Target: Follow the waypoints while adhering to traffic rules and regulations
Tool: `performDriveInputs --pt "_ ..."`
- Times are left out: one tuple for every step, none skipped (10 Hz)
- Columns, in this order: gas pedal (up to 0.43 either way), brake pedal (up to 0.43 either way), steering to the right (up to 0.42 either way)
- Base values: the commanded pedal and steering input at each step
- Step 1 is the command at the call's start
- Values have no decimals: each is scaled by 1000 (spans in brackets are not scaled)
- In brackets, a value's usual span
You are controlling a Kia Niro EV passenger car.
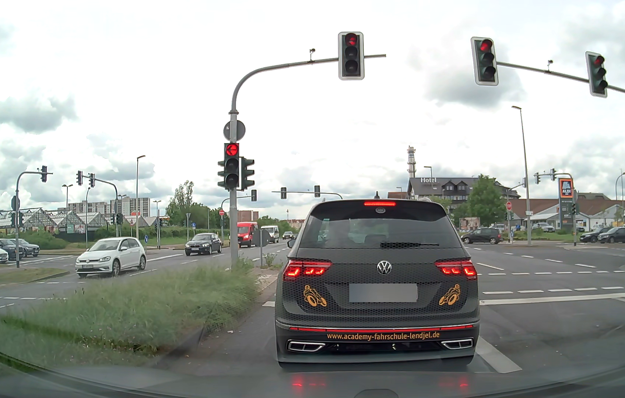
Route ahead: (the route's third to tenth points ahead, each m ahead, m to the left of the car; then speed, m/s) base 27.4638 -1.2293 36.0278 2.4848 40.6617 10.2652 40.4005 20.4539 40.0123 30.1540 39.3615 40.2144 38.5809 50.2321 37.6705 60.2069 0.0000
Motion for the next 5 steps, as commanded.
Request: performDriveInputs --pt "0 262 3" --pt "0 262 3" --pt "0 262 3" --pt "0 262 3" --pt "0 262 3"
